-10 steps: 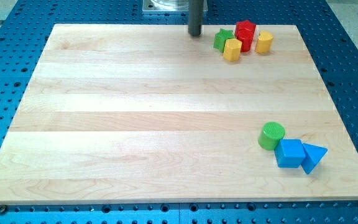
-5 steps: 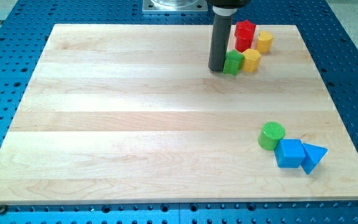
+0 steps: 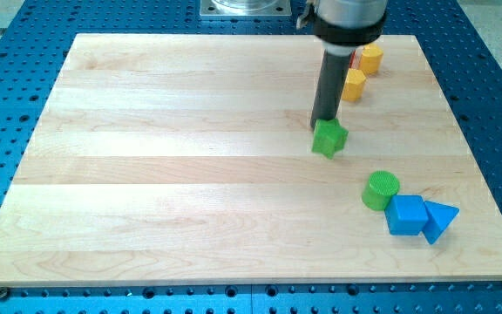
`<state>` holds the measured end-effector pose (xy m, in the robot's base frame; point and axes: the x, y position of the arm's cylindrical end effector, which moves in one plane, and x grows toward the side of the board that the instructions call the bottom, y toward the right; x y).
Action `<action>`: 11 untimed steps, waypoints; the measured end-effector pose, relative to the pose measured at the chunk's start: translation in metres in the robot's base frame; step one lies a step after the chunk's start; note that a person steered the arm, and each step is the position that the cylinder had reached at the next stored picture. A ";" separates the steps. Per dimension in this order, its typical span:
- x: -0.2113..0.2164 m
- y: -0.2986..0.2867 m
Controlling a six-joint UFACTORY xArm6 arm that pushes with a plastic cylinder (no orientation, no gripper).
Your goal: Push the green star into the blue cube
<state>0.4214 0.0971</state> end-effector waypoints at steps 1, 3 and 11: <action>0.045 -0.013; 0.120 -0.026; 0.046 0.071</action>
